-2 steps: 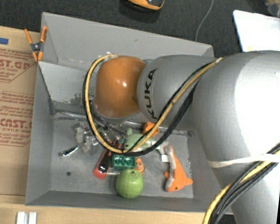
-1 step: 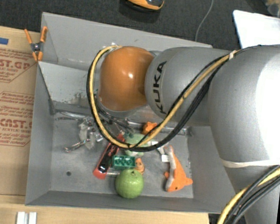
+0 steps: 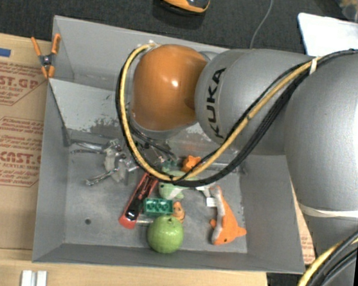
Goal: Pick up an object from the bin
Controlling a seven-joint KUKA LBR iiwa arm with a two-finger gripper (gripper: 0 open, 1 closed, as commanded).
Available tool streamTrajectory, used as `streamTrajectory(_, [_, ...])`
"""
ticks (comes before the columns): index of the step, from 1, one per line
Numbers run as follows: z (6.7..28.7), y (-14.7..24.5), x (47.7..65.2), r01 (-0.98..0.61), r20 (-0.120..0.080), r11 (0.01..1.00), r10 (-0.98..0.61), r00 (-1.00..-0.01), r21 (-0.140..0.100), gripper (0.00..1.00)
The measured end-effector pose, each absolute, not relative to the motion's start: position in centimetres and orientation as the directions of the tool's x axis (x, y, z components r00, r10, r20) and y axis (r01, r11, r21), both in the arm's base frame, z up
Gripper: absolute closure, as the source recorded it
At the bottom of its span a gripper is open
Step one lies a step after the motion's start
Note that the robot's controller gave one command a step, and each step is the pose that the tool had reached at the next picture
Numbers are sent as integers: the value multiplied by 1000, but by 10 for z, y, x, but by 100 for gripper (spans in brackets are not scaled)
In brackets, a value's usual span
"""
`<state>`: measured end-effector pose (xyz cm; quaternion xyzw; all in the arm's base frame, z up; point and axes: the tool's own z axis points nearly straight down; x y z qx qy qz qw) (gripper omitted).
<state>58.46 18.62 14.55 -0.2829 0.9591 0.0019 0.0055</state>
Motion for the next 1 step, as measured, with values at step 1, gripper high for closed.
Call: streamTrajectory(1, [170,186,585,-543,-12,840,-543,-840,0,100])
